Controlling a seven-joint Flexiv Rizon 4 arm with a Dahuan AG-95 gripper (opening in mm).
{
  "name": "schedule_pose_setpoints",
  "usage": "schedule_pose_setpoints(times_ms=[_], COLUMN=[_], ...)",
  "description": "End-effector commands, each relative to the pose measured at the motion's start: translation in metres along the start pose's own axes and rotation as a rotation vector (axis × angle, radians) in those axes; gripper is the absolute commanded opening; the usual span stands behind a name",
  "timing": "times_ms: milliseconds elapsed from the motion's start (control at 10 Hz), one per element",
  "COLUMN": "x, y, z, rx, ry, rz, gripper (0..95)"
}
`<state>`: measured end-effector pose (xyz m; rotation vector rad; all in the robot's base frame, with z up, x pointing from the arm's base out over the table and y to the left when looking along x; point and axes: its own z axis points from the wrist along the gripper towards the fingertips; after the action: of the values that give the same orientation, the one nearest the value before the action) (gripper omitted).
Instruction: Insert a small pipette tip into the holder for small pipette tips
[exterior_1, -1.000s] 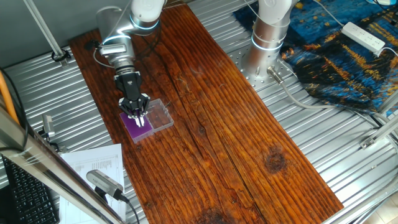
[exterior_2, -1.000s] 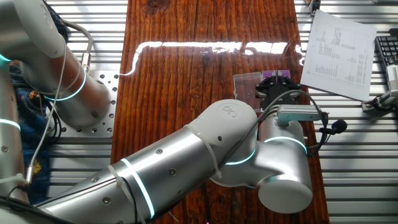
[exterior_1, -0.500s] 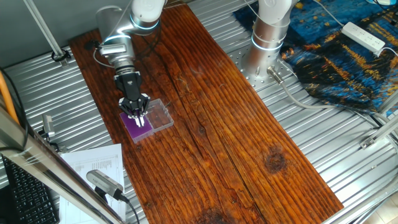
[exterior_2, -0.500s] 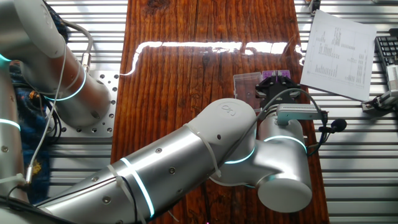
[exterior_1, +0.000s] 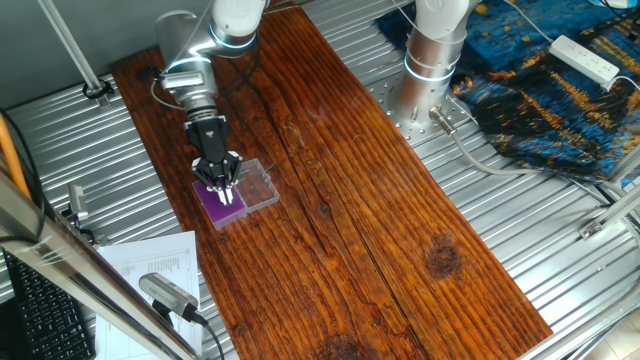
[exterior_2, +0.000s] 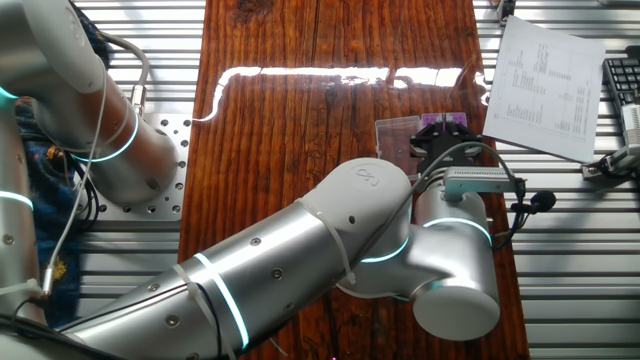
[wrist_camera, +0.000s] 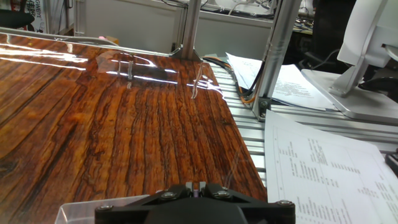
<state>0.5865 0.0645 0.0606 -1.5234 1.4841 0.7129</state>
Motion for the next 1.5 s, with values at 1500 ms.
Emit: schedule_pose_setpoints(times_ms=[1500], x=[0.0059], y=[0.0012], z=[-0.0064], rx=[-0.003], ry=[-0.002], rz=[-0.006], gripper=[0.0])
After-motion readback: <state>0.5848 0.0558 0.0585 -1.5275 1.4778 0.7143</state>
